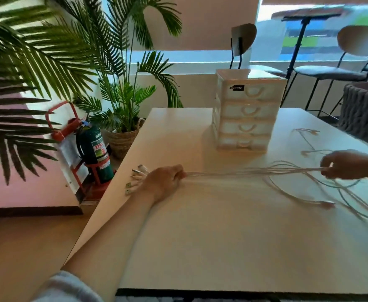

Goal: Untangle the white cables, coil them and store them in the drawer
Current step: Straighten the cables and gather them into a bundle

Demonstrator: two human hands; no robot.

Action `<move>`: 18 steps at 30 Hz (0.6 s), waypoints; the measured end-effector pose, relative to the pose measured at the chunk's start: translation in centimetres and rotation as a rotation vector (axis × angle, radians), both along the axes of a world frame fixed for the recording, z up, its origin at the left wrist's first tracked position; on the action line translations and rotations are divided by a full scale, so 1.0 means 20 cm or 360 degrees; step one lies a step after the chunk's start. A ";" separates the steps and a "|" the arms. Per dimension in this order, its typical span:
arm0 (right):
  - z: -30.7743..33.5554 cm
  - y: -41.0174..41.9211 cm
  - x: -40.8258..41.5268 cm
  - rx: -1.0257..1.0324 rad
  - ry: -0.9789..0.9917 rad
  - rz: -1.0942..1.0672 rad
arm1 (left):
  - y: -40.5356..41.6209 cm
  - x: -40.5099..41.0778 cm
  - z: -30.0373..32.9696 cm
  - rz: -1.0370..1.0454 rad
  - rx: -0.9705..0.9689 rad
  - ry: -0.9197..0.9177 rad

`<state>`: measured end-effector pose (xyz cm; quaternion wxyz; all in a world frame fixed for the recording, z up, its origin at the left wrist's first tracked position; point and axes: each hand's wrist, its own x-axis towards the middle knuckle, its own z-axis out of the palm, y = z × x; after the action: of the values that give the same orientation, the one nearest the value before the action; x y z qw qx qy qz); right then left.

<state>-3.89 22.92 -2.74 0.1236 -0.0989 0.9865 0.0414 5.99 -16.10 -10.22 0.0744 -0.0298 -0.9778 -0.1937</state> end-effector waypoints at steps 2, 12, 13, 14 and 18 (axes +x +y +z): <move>0.01 0.03 0.02 0.0027 -0.0022 -0.0176 | 0.00 0.00 -0.01 -0.0003 -0.0005 -0.0010; -0.23 -1.06 0.30 -0.0688 0.0155 0.0693 | 0.00 0.00 -0.01 0.0055 0.0050 -0.0003; -0.25 -1.10 0.29 -0.0659 0.0203 0.0700 | 0.00 -0.01 -0.01 0.0062 0.0073 0.0003; -0.26 -1.13 0.28 -0.0638 0.0243 0.0694 | 0.00 -0.01 -0.01 0.0066 0.0086 0.0010; -0.28 -1.15 0.27 -0.0578 0.0245 0.0647 | -0.01 -0.03 -0.02 0.0092 0.0110 0.0037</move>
<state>1.50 -0.02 -8.41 0.0178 -0.3117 0.9442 -0.1046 5.47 -16.31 -10.66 0.0922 -0.0012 -0.9700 -0.2248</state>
